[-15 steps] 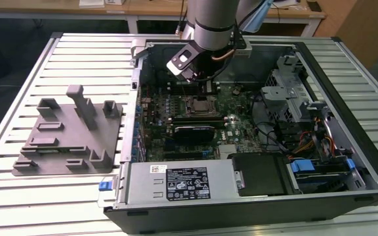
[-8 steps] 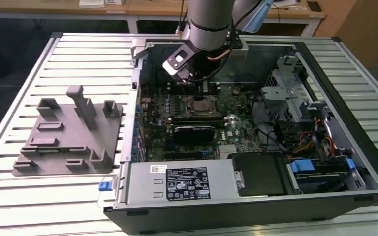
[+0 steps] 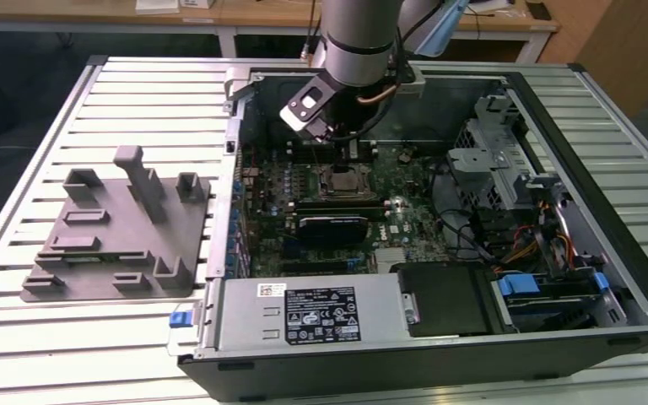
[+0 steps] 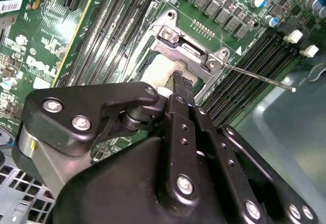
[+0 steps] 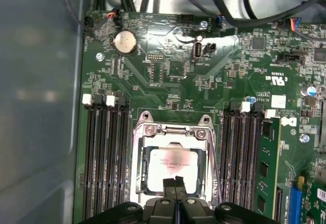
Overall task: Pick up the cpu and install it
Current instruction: 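Close the cpu cover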
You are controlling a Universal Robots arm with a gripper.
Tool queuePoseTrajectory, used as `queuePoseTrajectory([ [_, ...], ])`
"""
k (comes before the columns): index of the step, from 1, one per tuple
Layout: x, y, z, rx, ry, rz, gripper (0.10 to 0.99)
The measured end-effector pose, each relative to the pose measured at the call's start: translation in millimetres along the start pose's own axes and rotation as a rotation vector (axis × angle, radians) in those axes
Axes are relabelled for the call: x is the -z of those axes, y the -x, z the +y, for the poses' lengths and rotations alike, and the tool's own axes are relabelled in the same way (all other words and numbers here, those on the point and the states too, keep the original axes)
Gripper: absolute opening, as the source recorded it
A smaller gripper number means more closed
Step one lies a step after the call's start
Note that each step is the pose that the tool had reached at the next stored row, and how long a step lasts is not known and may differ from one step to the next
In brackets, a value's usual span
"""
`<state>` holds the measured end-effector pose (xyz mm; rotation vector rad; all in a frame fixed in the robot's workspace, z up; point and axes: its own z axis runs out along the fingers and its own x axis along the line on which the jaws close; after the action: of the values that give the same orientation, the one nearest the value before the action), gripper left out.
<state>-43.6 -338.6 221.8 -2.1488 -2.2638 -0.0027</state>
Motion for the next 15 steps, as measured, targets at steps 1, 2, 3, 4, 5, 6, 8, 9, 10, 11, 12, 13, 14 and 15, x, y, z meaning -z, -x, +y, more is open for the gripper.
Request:
queuePoseTrajectory([
  [1, 0.0, 0.0, 0.0, 0.021, 0.000, -0.0003, 0.106],
  [2, 0.0, 0.0, 0.0, 0.079, -0.001, -0.0010, 0.106],
  [3, 0.0, 0.0, 0.0, 0.104, -0.002, -0.0013, 0.106],
  [4, 0.0, 0.0, 0.0, 0.120, -0.002, -0.0015, 0.106],
  [5, 0.0, 0.0, 0.0, 0.136, -0.002, -0.0017, 0.106],
  [6, 0.0, 0.0, 0.0, 0.152, -0.002, -0.0019, 0.106],
  [8, 0.0, 0.0, 0.0, 0.185, -0.003, -0.0023, 0.106],
  [9, 0.0, 0.0, 0.0, 0.202, -0.003, -0.0025, 0.106],
  [10, 0.0, 0.0, 0.0, 0.218, -0.003, -0.0027, 0.106],
  [11, 0.0, 0.0, 0.0, 0.233, -0.004, -0.0029, 0.106],
  [12, 0.0, 0.0, 0.0, 0.248, -0.004, -0.0031, 0.106],
  [13, 0.0, 0.0, 0.0, 0.262, -0.004, -0.0033, 0.106],
  [14, 0.0, 0.0, 0.0, 0.276, -0.004, -0.0035, 0.106],
  [15, 0.0, 0.0, 0.0, 0.290, -0.005, -0.0037, 0.106],
])
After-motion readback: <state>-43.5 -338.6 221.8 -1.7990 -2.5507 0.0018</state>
